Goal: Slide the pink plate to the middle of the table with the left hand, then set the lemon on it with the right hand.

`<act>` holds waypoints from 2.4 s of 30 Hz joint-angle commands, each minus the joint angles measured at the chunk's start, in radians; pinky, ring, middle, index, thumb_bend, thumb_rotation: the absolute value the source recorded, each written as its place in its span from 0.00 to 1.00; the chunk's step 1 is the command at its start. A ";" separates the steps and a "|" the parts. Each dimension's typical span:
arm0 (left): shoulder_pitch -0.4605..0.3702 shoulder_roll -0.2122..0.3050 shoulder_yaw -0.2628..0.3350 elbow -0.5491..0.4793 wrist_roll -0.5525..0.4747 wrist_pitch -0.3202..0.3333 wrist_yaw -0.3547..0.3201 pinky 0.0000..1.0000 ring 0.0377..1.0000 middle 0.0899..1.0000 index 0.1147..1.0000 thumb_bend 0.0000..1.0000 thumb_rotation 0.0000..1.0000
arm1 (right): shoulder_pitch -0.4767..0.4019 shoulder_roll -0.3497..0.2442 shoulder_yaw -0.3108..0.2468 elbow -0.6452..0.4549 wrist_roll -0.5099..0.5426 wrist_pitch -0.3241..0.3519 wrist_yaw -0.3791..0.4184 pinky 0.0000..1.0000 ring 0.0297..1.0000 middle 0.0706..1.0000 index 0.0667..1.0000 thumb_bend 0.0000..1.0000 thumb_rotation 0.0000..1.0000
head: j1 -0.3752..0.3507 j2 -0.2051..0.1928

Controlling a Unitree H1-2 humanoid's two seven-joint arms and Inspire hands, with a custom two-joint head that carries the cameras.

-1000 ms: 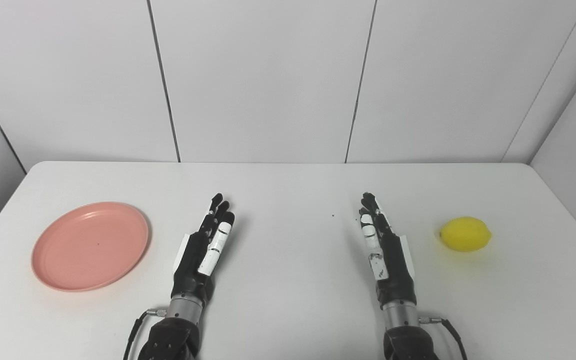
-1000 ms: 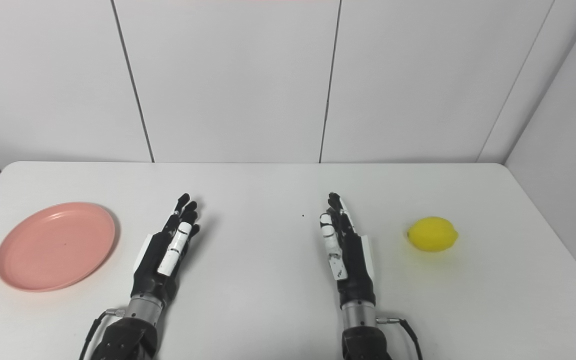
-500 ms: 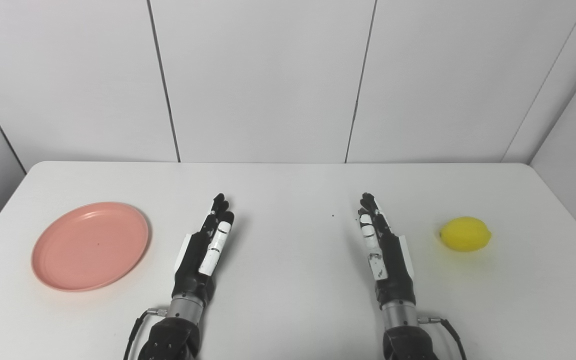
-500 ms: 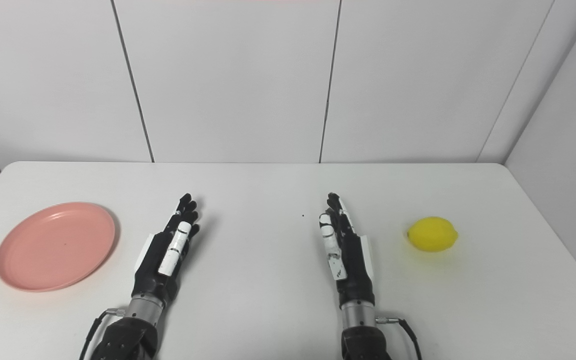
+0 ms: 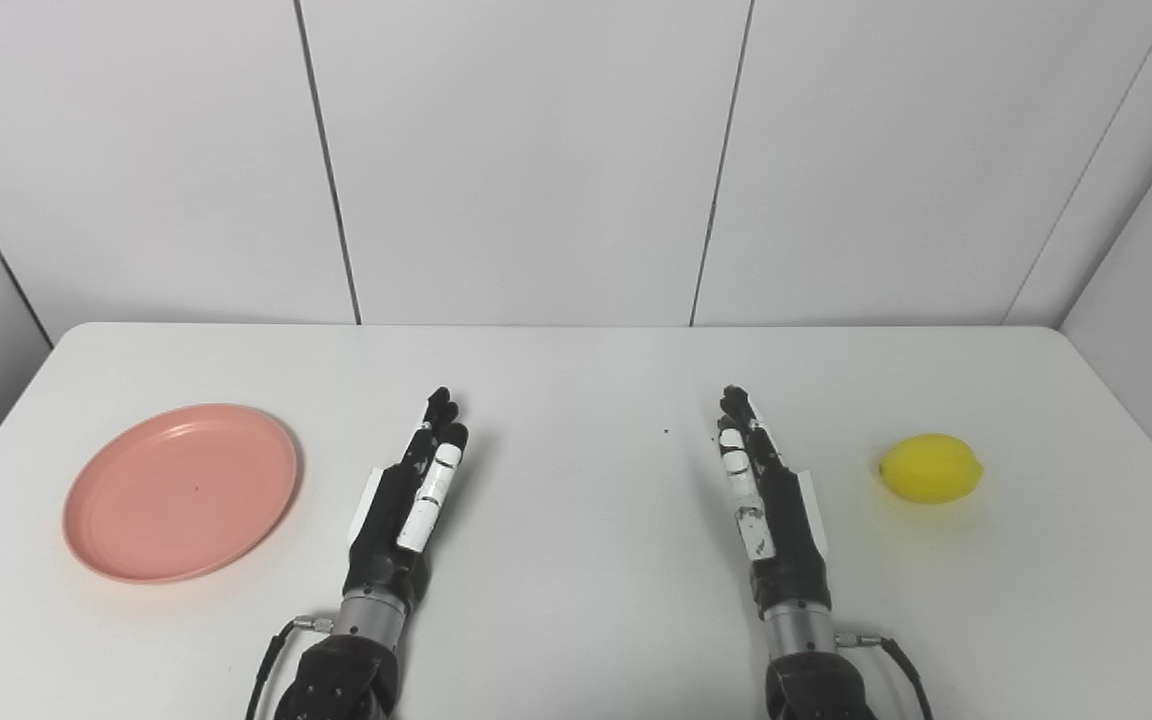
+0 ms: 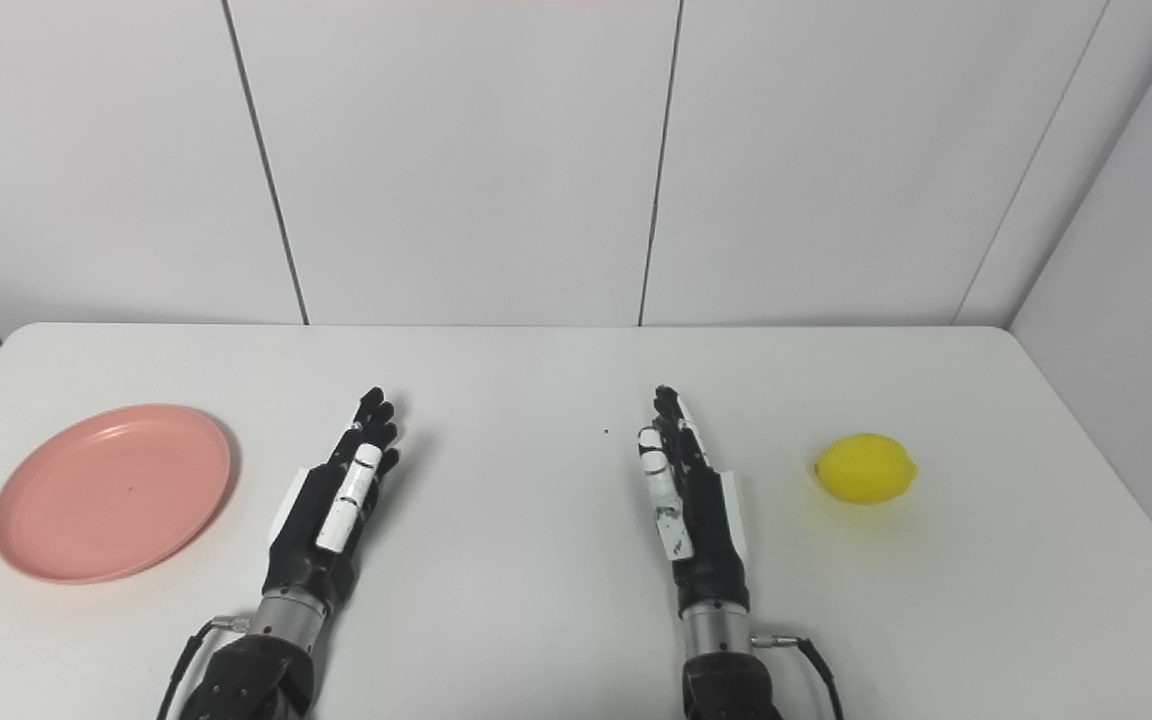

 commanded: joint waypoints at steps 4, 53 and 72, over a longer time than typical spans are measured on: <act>-0.035 0.003 -0.002 -0.020 0.008 -0.014 -0.006 1.00 1.00 1.00 0.99 0.54 0.84 | -0.030 0.001 0.000 -0.026 -0.006 -0.016 0.000 0.95 0.92 0.93 0.90 0.70 1.00 | 0.002 -0.004; -0.047 -0.036 0.015 -0.002 0.071 -0.147 0.059 1.00 0.99 0.95 0.93 0.61 0.91 | 0.041 -0.041 -0.033 -0.091 0.106 -0.043 0.070 1.00 0.97 0.96 0.96 0.37 1.00 | 0.390 -0.233; -0.083 0.110 0.146 -0.164 0.022 -0.086 0.060 0.89 0.89 0.88 0.88 0.63 1.00 | 0.036 -0.049 -0.032 -0.107 0.075 -0.033 0.063 1.00 0.97 0.95 0.94 0.40 1.00 | 0.394 -0.240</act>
